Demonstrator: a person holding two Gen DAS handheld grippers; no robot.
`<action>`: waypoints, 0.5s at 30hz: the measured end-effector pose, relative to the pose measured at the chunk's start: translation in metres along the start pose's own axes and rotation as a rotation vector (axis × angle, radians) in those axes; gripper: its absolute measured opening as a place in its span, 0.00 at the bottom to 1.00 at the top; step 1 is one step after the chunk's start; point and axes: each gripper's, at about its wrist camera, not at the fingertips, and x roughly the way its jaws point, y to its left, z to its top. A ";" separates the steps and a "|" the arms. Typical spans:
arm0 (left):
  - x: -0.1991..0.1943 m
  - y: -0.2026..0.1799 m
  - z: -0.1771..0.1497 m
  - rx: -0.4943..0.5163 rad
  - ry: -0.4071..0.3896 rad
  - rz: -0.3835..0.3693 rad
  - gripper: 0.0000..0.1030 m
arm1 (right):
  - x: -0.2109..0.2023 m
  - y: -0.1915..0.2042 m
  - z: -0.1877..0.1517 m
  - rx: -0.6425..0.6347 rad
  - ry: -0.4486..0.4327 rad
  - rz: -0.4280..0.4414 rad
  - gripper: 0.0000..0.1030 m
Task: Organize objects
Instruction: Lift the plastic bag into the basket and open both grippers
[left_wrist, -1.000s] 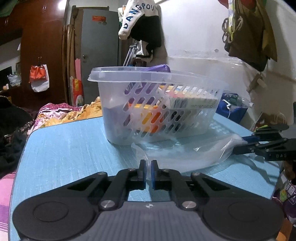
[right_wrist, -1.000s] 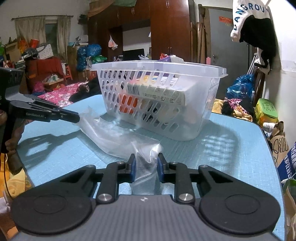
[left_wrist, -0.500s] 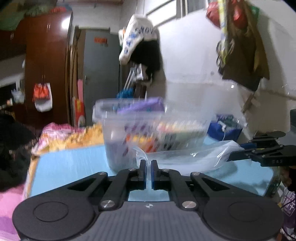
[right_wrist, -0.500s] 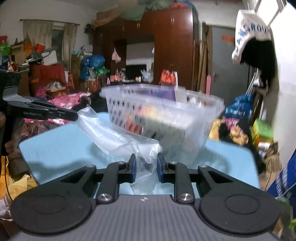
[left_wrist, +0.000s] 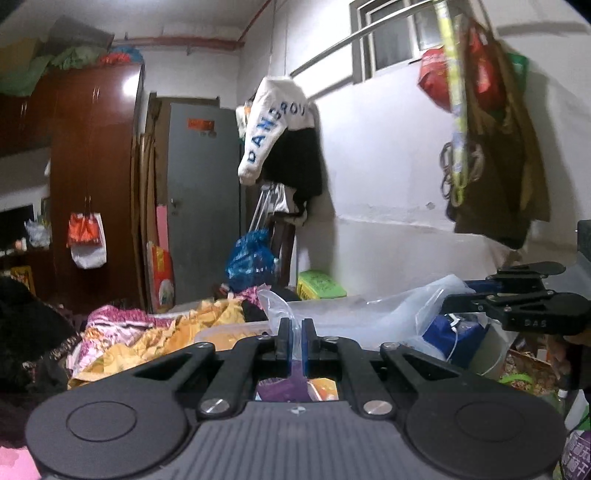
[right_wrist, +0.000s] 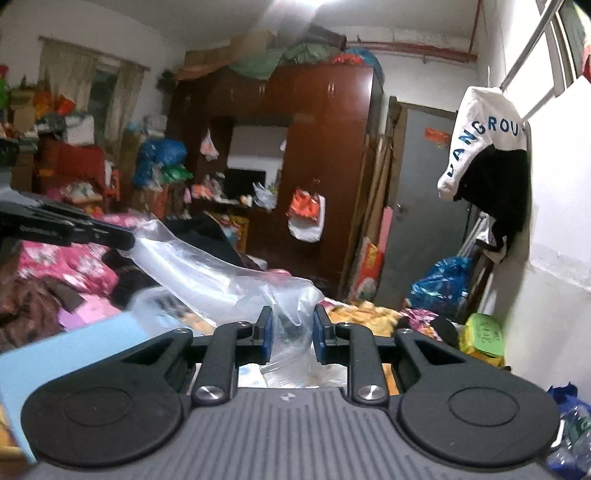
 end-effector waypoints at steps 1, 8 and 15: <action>0.010 0.004 -0.001 -0.014 0.014 0.005 0.07 | 0.010 -0.003 -0.004 0.006 0.021 0.008 0.23; 0.048 0.024 -0.024 -0.053 0.094 0.044 0.08 | 0.043 -0.001 -0.026 0.007 0.072 0.020 0.33; 0.036 0.026 -0.034 -0.031 0.001 0.134 0.49 | 0.020 -0.009 -0.031 0.069 0.030 -0.025 0.82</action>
